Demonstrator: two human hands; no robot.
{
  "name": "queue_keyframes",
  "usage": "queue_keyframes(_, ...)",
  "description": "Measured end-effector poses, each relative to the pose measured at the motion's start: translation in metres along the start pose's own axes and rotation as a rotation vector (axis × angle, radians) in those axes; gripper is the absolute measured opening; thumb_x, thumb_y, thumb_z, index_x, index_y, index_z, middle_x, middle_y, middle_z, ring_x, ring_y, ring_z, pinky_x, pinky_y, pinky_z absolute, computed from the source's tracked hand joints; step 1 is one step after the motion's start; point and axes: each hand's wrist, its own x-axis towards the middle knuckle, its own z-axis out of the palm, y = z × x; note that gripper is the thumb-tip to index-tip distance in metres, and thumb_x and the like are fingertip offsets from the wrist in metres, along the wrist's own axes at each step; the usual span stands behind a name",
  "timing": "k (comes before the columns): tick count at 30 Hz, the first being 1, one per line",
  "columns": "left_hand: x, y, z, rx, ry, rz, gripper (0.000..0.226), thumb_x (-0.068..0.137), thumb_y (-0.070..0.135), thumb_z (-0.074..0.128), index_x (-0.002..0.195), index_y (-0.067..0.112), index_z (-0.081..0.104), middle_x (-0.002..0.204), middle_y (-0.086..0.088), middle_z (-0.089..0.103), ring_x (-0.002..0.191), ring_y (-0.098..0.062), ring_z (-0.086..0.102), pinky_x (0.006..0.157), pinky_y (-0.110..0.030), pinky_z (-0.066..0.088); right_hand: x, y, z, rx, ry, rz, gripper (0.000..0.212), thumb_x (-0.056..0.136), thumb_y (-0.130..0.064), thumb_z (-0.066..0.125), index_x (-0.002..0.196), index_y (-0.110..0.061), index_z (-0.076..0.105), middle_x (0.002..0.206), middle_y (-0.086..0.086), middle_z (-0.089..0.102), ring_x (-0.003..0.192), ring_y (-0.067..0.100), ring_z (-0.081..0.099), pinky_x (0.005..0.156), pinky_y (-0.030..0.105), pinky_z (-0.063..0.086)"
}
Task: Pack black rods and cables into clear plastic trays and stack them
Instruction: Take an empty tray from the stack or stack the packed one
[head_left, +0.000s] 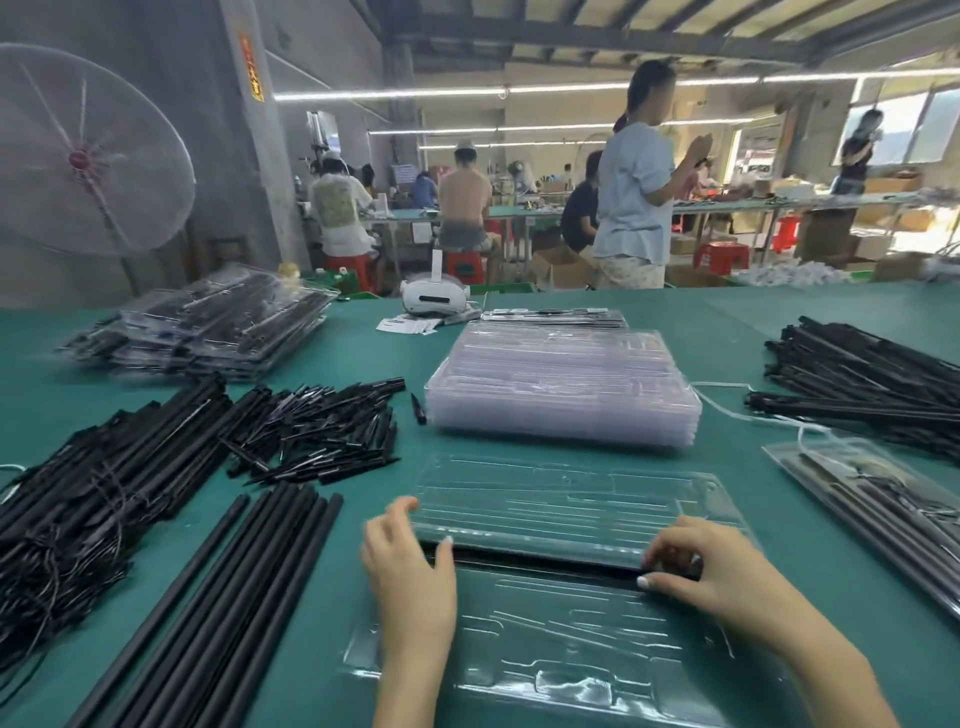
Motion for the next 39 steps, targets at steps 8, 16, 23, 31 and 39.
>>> queue_keyframes(8, -0.006, 0.000, 0.000, 0.278, -0.161, 0.136, 0.023, 0.092, 0.012, 0.053, 0.106, 0.027, 0.064, 0.106, 0.014, 0.058, 0.107, -0.007, 0.050, 0.091, -0.019, 0.033, 0.004, -0.005, 0.006, -0.038, 0.008, 0.017, 0.021, 0.079, -0.024, 0.076, 0.070, -0.035, 0.061, 0.074, -0.003, 0.058, 0.073, 0.008, 0.053, 0.072, 0.024, 0.045)
queue_keyframes(16, 0.001, -0.014, -0.015, 0.421, -0.063, -0.069, 0.044, 0.088, 0.001, 0.048, 0.123, 0.027, 0.055, 0.122, 0.008, 0.047, 0.115, -0.013, 0.042, 0.090, -0.027, 0.027, 0.005, -0.008, 0.011, -0.023, 0.024, -0.028, 0.031, 0.077, -0.020, 0.078, 0.060, -0.031, 0.054, 0.072, -0.009, 0.056, 0.073, 0.004, 0.052, 0.066, 0.016, 0.038)
queue_keyframes(23, 0.000, -0.011, -0.017, 0.282, -0.100, -0.116, 0.034, 0.091, -0.001, 0.046, 0.122, 0.013, 0.052, 0.125, 0.001, 0.048, 0.111, -0.018, 0.045, 0.081, -0.032, 0.044, 0.007, -0.009, 0.017, 0.020, 0.083, 0.005, 0.034, 0.076, -0.032, 0.078, 0.053, -0.024, 0.053, 0.061, -0.006, 0.051, 0.060, 0.006, 0.049, 0.058, 0.019, 0.038)
queue_keyframes(31, 0.001, -0.014, -0.017, 0.197, -0.087, -0.227, 0.043, 0.093, 0.000, 0.043, 0.134, 0.011, 0.048, 0.129, -0.005, 0.048, 0.117, -0.023, 0.046, 0.093, -0.036, 0.041, 0.010, -0.030, 0.030, -0.006, 0.112, -0.022, 0.035, 0.079, -0.027, 0.076, 0.059, -0.026, 0.047, 0.066, -0.008, 0.049, 0.061, 0.005, 0.047, 0.059, 0.018, 0.036)
queue_keyframes(39, 0.002, -0.012, -0.017, 0.110, -0.020, -0.262, 0.048, 0.089, -0.005, 0.044, 0.136, 0.007, 0.043, 0.128, -0.012, 0.055, 0.118, -0.028, 0.049, 0.097, -0.037, 0.038, 0.014, -0.038, 0.034, -0.018, 0.074, -0.065, 0.005, 0.083, -0.017, 0.072, 0.086, -0.021, 0.075, 0.079, -0.016, 0.055, 0.068, -0.002, 0.050, 0.068, 0.012, 0.036)
